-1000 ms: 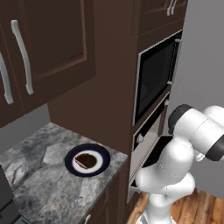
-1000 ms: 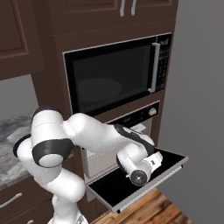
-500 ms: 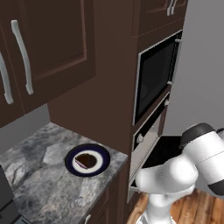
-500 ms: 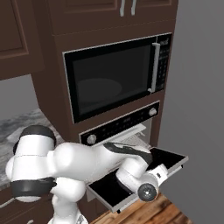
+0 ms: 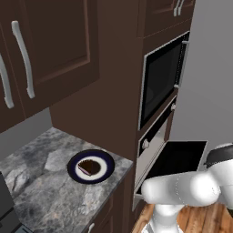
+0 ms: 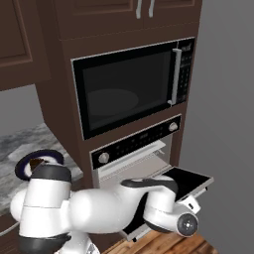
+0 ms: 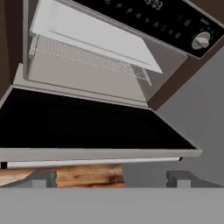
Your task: Take the baked cake out of the oven and place it on the plate for cooling. Then close the oven door.
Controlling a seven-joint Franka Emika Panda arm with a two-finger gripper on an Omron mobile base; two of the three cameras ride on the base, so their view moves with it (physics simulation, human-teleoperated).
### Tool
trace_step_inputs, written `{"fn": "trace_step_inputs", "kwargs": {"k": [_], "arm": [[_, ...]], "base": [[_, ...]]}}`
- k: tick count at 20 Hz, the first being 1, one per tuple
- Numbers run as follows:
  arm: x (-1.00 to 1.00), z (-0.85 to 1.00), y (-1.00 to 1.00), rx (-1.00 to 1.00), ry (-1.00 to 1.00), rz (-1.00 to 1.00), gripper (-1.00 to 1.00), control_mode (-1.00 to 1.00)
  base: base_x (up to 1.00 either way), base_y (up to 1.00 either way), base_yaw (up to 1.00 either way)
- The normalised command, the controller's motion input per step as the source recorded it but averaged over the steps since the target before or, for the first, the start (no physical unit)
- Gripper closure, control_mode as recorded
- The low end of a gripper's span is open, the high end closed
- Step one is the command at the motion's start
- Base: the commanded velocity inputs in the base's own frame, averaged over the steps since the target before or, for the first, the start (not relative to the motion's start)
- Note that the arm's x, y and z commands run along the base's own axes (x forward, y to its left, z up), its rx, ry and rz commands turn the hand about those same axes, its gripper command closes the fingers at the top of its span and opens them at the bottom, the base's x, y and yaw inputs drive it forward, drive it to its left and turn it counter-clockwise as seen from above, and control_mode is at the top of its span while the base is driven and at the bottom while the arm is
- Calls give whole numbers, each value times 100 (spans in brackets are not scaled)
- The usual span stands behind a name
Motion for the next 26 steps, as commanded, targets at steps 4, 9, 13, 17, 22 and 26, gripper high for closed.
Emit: {"fn": "trace_step_inputs", "kwargs": {"k": [4, 9, 13, 17, 22, 26], "arm": [[4, -39, 0, 4, 15, 12, -100, -100], [9, -49, 0, 3, 15, 12, -100, -100], [14, -46, 0, 4, 12, 8, -100, -100], [16, -49, 0, 5, 7, 2, -100, -100], [8, -48, -2, 7, 3, 0, -100, -100], [9, -51, 0, 6, 2, 0, -100, -100]], "base": [[0, 0, 0], [0, 0, 0], [0, 0, 0], [0, 0, 0], [0, 0, 0], [0, 0, 0]]}}
